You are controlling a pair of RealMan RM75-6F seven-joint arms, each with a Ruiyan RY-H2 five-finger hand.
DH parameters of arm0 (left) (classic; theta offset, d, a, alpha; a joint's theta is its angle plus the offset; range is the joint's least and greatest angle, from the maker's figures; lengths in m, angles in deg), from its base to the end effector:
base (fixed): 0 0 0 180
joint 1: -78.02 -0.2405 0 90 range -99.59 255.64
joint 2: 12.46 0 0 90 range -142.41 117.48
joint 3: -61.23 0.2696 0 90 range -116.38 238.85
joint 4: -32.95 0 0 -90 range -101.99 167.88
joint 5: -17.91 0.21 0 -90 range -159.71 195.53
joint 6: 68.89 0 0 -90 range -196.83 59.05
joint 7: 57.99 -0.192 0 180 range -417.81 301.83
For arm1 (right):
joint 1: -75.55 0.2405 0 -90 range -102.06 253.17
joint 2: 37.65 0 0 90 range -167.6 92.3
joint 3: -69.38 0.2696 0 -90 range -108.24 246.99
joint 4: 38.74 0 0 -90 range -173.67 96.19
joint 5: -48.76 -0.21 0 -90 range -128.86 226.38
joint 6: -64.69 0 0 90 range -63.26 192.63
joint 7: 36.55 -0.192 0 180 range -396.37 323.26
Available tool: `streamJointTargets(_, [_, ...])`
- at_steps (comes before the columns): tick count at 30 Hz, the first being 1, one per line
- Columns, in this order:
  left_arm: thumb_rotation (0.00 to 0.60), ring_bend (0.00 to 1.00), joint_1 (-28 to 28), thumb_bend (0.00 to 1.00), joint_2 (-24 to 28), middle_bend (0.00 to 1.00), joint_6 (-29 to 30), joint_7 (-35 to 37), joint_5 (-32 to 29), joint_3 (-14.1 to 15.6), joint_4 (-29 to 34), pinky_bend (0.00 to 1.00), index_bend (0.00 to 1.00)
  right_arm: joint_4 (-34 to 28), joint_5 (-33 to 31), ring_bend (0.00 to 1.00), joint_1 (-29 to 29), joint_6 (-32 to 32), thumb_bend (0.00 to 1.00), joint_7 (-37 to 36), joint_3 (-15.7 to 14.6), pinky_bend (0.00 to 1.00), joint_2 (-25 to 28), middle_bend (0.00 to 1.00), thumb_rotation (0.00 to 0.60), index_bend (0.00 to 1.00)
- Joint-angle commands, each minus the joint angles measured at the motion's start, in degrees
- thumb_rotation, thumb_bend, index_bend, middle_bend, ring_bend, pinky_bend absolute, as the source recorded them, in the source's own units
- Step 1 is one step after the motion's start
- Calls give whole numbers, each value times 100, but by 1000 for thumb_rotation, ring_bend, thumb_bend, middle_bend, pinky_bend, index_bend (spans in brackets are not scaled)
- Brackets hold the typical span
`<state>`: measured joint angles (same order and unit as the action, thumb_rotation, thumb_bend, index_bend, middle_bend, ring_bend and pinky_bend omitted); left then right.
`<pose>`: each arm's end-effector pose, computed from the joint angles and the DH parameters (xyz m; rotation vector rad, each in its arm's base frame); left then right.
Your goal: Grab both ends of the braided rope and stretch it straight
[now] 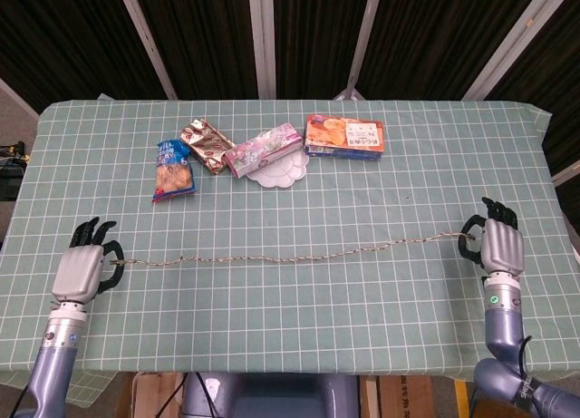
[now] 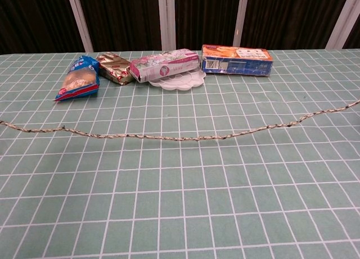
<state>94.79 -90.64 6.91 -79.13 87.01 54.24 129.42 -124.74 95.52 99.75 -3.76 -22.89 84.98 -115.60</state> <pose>-0.2753 0.2967 0.0686 -1.4285 -0.9950 -0.8184 -0.3286 -0.3651 0.1050 1.1059 -1.1728 0.7804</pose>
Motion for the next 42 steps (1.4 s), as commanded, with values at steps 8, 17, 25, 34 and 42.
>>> streamJointTargets(8, [600,0,76,547,-163,134,-170,-59,-110,31,-385,0,601,440,-111,0,-32,148,503,11,-45,0,-202,126,600,607])
streamJointTargets(17, [600,0,226,547,-398,134,-375,-237,-191,41,-671,0,601,750,-192,0,-58,265,503,65,-68,0,-332,126,600,607])
streamJointTargets(25, [600,0,352,402,-600,60,-498,-528,-356,19,-861,0,452,840,-224,0,-75,426,503,215,-146,0,-311,50,600,279])
streamJointTargets(34, [600,0,225,200,-242,0,-345,-570,-395,56,-754,0,230,476,-354,0,-111,488,339,609,-242,0,8,0,600,0])
streamJointTargets(42, [600,0,-173,182,576,0,-4,204,-99,145,12,0,194,-378,392,0,-485,111,323,23,-339,0,567,0,600,0])
